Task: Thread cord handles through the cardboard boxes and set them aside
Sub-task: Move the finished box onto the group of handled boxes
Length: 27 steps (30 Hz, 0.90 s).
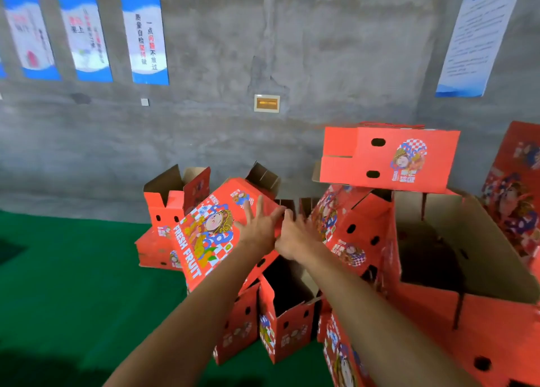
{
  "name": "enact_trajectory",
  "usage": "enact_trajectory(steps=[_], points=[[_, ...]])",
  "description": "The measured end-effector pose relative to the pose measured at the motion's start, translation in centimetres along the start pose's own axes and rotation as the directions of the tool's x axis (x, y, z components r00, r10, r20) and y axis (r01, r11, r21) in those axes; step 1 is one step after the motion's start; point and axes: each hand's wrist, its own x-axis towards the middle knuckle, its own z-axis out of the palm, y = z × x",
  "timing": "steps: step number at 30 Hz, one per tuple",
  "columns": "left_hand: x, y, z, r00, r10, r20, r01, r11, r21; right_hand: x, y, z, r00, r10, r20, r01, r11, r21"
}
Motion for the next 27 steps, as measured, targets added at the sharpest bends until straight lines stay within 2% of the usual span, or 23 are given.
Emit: enact_trajectory(steps=[3,5,7,8,11,13,16,18,21,27], points=[[0.4,-1.0,0.9,0.994,0.091,-0.065,-0.092,0.996,-0.007,1.6,1.1,3.4,0.995,0.099,-0.004,-0.095,0.969,0.229],[0.4,-1.9,1.0,0.991,0.107,-0.076,-0.110,0.993,-0.035,2.1,1.9,5.4,0.981,0.180,-0.066,-0.133,0.887,0.443],[0.1,-3.0,0.5,0.990,0.103,-0.093,-0.113,0.988,-0.109,2.3,2.4,6.8,0.959,0.271,-0.084,-0.145,0.723,0.676],[-0.2,-3.5,0.1,0.986,0.111,-0.121,-0.129,0.980,-0.151,2.4,2.6,7.4,0.954,0.298,-0.044,-0.163,0.633,0.757],[-1.4,-4.6,-2.2,0.948,0.173,-0.268,-0.257,0.912,-0.321,1.8,2.3,8.4,0.951,0.235,0.201,-0.273,0.334,0.902],[-2.7,-4.6,-4.3,0.902,0.214,-0.375,-0.362,0.848,-0.388,0.7,1.4,8.5,0.967,0.155,0.201,-0.233,0.230,0.945],[-5.5,-3.0,-7.7,0.831,0.218,-0.511,-0.457,0.792,-0.405,-1.4,-0.2,7.4,0.991,0.135,-0.002,-0.022,0.176,0.984],[-7.5,-2.0,-9.6,0.791,0.162,-0.590,-0.478,0.765,-0.432,-3.3,-0.7,5.4,0.986,0.122,-0.117,0.093,0.188,0.978],[-10.5,-0.8,-11.8,0.776,0.052,-0.629,-0.490,0.676,-0.550,-6.7,0.2,2.0,0.941,0.125,-0.315,0.253,0.359,0.898],[-17.2,3.5,-13.0,0.777,-0.035,-0.628,-0.565,0.400,-0.722,-14.6,3.7,-2.6,0.871,0.041,-0.490,0.357,0.632,0.688]])
